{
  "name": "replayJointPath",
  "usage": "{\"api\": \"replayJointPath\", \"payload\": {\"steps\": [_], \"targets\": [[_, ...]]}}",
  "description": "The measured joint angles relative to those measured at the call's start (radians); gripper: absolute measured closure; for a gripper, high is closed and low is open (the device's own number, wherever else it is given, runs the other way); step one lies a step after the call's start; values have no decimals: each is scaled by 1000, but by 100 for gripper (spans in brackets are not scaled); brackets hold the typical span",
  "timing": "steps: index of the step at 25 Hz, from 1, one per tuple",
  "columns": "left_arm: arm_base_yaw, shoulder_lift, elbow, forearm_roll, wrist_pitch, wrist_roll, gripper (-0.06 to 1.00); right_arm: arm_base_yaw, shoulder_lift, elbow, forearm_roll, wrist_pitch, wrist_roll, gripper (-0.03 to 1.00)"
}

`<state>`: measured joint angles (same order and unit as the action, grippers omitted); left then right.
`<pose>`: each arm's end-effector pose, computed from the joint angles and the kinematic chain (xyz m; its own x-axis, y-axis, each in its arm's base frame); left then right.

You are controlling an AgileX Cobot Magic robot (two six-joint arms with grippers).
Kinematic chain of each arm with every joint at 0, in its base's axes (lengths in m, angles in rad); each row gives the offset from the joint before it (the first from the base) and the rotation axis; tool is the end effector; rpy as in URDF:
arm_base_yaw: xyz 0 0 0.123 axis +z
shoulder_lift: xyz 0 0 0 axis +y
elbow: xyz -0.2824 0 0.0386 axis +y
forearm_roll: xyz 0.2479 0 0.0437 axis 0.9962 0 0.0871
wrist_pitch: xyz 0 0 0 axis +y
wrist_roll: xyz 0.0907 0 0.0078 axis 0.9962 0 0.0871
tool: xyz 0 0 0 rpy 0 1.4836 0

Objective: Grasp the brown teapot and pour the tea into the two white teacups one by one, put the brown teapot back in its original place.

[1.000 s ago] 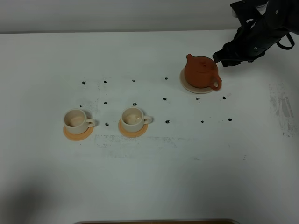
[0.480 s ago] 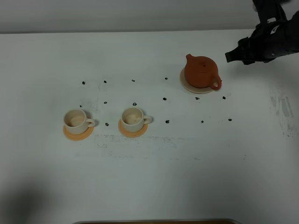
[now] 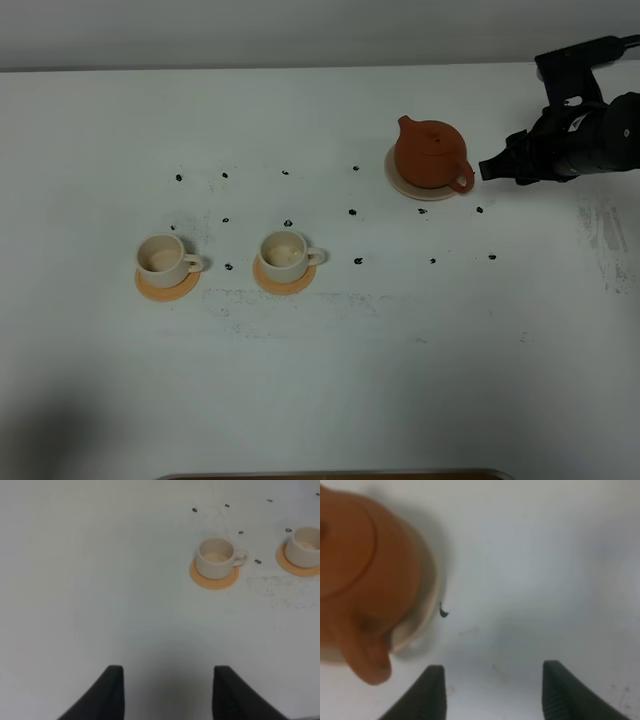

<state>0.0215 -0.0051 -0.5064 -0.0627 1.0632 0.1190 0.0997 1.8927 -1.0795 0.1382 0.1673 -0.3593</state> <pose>-0.0065 -0.0051 0.2788 -0.4429 0.0787 -0.8931 0.0669 0.9963 0.0547 0.3830 0.0404 0.1577 -0.7299 -0.2952 -0.6165 -0.2823 0.9516 -0.1215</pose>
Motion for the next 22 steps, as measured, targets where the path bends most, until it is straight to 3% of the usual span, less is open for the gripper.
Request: {"api": "replayJointPath", "payload": {"steps": [15,22], "targets": [[0,0,0,0,0,0,51,45,82,0,-58,-114,8,51],[0,0,0,0,0,0,51,73,84,0,-59,-122,8,51]]}}
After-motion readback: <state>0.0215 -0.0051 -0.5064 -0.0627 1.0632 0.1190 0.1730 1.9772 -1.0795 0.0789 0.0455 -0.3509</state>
